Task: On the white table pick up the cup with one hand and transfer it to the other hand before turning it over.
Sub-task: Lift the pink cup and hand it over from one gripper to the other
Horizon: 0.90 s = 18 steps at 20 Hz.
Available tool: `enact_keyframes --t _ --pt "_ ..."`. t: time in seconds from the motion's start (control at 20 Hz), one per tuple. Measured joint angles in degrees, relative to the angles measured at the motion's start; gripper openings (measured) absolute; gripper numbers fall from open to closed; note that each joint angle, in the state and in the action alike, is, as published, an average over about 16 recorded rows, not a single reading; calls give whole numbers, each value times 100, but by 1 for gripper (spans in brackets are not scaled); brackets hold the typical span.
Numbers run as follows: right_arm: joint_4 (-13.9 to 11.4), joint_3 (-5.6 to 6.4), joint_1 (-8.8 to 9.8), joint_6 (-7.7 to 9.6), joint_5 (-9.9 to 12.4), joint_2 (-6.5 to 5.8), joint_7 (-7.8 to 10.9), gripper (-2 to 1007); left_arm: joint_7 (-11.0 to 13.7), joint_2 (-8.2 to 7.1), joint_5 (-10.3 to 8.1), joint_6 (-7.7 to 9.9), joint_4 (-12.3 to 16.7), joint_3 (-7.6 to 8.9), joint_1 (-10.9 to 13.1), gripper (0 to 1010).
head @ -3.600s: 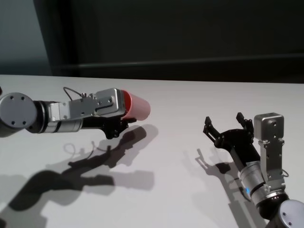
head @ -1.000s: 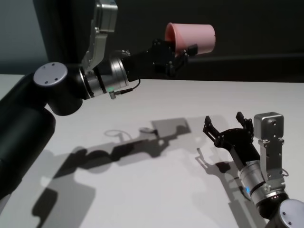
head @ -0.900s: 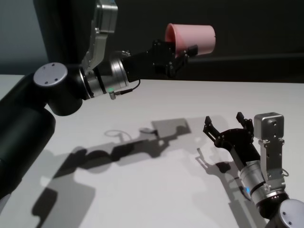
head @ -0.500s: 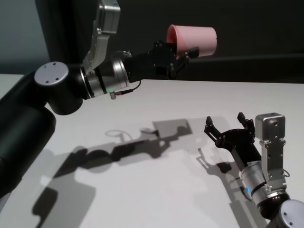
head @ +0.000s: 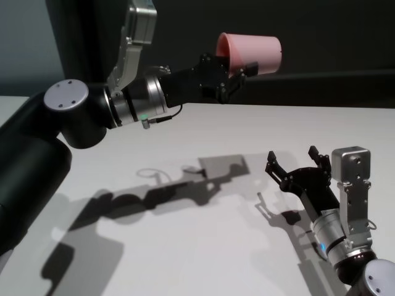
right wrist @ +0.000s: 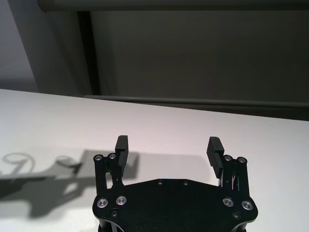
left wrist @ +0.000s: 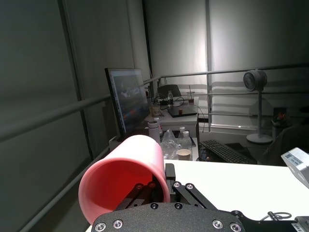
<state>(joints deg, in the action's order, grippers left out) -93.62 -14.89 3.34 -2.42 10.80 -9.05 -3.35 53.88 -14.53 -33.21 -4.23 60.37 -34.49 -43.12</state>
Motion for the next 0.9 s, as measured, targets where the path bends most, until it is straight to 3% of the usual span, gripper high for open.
enact_keyframes --t 0.25,0.5,0.7,0.9 --pt "58 39 -20 36 93 38 111 1002 7 -5 11 -4 -2 -4 -4 48" --pt "131 153 -27 78 360 105 388 1002 11 -7 16 -7 -4 -6 -6 48" --pt "182 295 -20 102 699 176 714 1002 13 -9 19 -8 -4 -8 -8 48" --pt "194 477 10 100 1214 258 1135 1002 15 -10 21 -10 -4 -10 -9 48"
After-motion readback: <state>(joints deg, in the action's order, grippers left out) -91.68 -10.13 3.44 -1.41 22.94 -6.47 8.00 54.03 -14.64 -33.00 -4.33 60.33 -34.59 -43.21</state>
